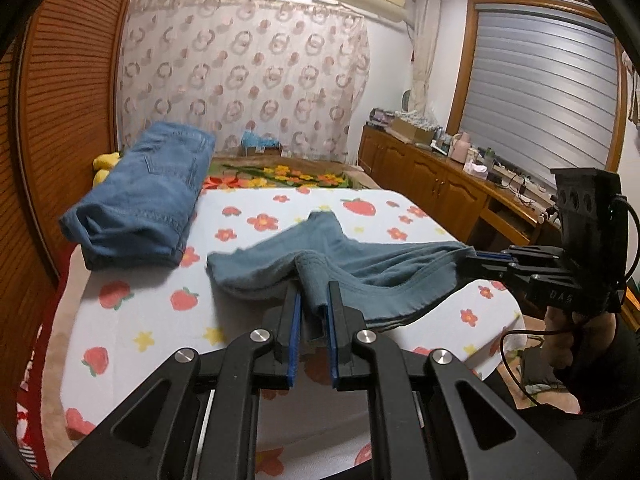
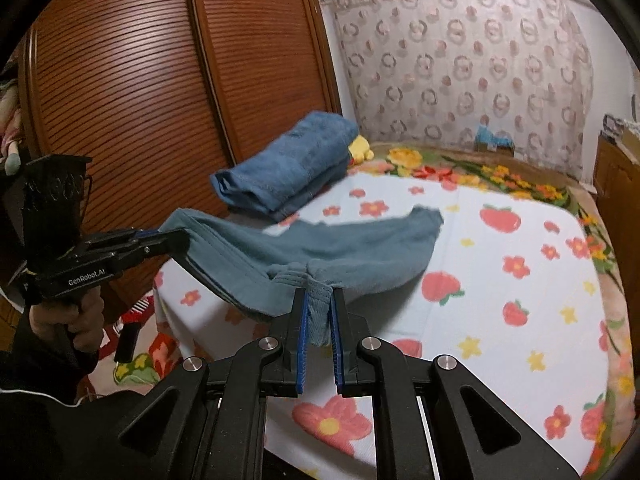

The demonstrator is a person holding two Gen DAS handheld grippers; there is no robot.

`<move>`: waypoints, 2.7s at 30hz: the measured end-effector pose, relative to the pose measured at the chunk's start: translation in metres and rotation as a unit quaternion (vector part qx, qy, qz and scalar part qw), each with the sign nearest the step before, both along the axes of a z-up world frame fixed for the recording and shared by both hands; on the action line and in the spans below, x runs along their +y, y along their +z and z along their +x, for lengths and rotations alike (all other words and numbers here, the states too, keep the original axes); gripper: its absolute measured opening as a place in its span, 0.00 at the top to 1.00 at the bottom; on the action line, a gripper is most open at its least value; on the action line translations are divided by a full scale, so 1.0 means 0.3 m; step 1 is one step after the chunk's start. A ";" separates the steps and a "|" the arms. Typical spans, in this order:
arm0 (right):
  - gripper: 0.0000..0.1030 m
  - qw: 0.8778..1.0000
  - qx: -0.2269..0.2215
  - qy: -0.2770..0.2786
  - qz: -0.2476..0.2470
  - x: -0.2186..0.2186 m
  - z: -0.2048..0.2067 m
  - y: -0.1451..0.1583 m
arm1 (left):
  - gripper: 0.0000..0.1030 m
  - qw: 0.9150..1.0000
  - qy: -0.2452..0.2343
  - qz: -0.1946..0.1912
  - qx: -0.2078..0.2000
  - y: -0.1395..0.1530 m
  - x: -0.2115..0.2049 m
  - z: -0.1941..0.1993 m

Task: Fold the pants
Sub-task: 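Lift the hem with both tools, fold it onto the waistband, open, then grasp the folded edge with both tools, tug it straight, then open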

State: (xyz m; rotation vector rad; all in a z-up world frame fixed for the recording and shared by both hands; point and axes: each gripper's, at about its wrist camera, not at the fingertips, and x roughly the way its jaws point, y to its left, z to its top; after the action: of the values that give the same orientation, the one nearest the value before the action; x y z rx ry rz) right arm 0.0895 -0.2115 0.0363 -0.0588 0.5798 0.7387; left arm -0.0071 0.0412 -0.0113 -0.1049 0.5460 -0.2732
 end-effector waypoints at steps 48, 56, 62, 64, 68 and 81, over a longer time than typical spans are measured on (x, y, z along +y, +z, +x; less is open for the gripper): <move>0.67 0.998 0.006 -0.041 -0.047 0.177 0.392 -0.057 | 0.54 0.996 0.046 0.048 0.066 -0.176 0.070 0.374; 0.66 0.996 0.032 -0.039 -0.072 0.099 0.363 -0.101 | 0.54 0.994 0.043 0.044 0.087 -0.219 0.074 0.326; 0.66 0.994 0.059 -0.027 -0.092 0.095 0.335 -0.156 | 0.54 0.993 0.039 0.044 0.104 -0.261 0.071 0.310; 0.66 0.993 0.064 -0.023 -0.094 0.097 0.329 -0.167 | 0.54 0.992 0.036 0.048 0.109 -0.274 0.064 0.309; 0.66 0.992 0.076 -0.016 -0.100 0.112 0.340 -0.185 | 0.54 0.990 0.032 0.059 0.123 -0.299 0.054 0.318; 0.95 0.994 0.071 -0.014 -0.084 0.058 0.295 -0.176 | 0.85 0.990 0.010 0.057 0.131 -0.333 0.038 0.328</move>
State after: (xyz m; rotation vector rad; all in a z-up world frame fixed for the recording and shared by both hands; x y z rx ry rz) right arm 0.1781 -0.1941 -0.0166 -0.1554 0.7759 0.6693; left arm 0.0913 0.0527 -0.1111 -0.0345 0.8197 -0.2097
